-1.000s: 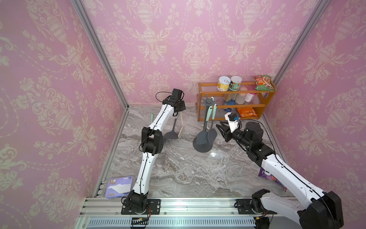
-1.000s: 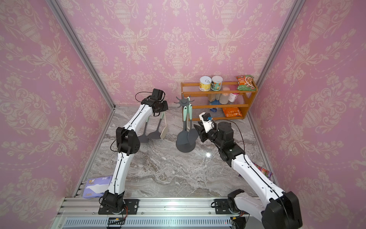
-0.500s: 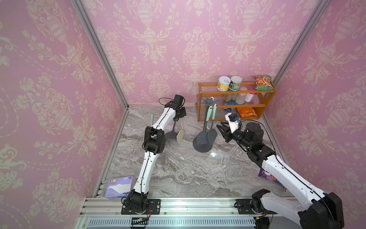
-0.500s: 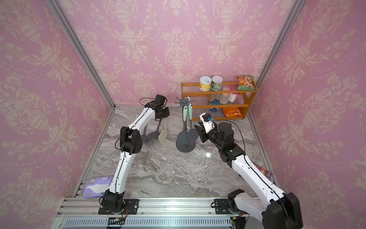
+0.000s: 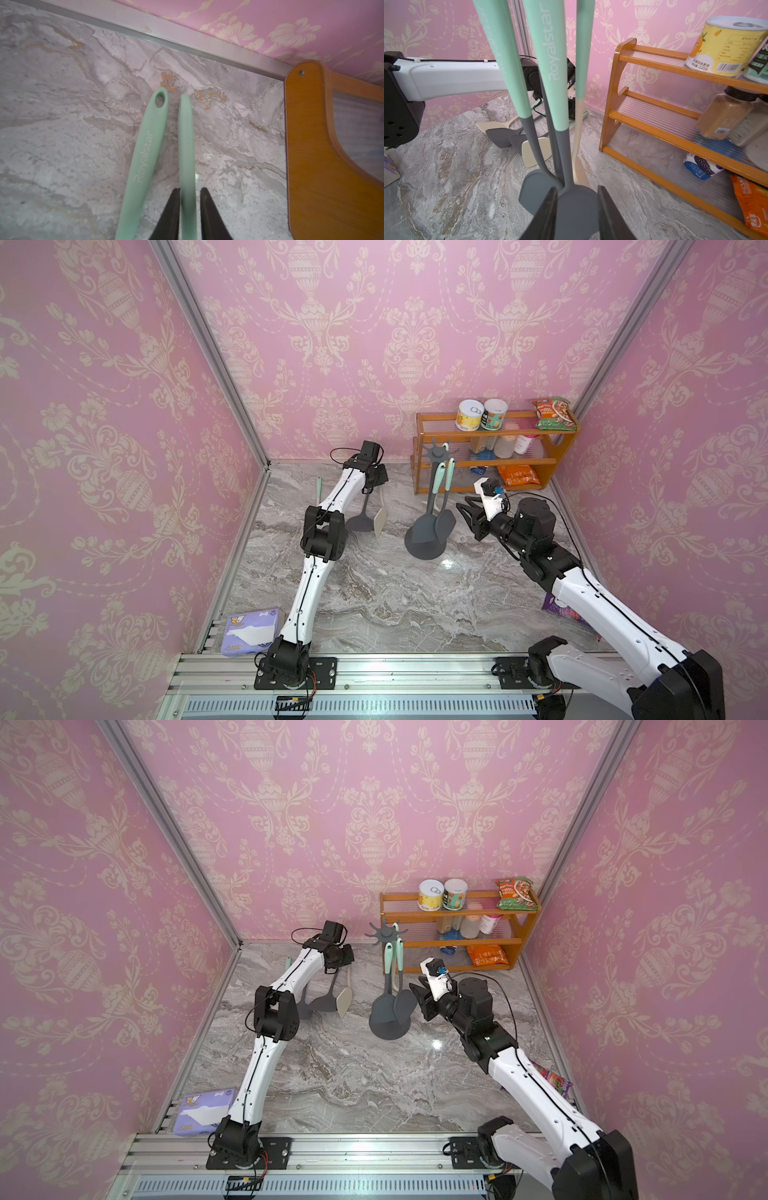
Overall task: Take the spatula off the kitchen utensil rack
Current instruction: Place the spatula at the center of the board, then adjust the spatula at the center of the board.
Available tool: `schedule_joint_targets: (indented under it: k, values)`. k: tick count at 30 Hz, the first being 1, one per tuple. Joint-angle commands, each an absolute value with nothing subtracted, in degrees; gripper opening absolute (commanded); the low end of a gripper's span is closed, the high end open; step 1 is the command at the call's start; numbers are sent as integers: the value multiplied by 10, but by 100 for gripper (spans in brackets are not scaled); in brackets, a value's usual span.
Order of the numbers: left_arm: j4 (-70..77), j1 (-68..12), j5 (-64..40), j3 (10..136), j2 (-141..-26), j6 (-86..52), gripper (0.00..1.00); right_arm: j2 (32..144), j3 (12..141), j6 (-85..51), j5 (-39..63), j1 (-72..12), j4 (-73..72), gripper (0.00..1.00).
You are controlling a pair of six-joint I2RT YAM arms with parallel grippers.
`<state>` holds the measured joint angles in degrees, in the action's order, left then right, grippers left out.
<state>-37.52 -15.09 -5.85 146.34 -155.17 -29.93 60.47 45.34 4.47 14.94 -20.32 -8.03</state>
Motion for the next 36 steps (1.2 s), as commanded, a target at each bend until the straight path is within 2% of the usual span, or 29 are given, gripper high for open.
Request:
schedule_joint_targets:
  k: [1, 7, 14, 20, 24, 29, 36]
  values:
    - [-339, -148, -79, 1470, -1548, -314, 34, 589, 452, 40, 142, -200, -71, 35]
    - [-322, -145, -92, 1428, -1509, -321, 36, 584, 457, 39, 144, -200, -67, 35]
    - [-242, -144, -117, 1264, -1382, -327, 36, 587, 456, 33, 152, -200, -76, 35]
    - [-321, -161, -122, 1207, -1324, -302, 36, 588, 453, 27, 160, -200, -90, 36]
    - [-321, -173, -100, 1097, -1265, -305, 37, 592, 453, 24, 167, -200, -95, 37]
    - [-271, -188, -112, 910, -1147, -352, 40, 586, 451, 26, 163, -200, -89, 43]
    - [-216, -225, -112, 736, -1042, -440, 43, 586, 446, 23, 167, -200, -93, 47]
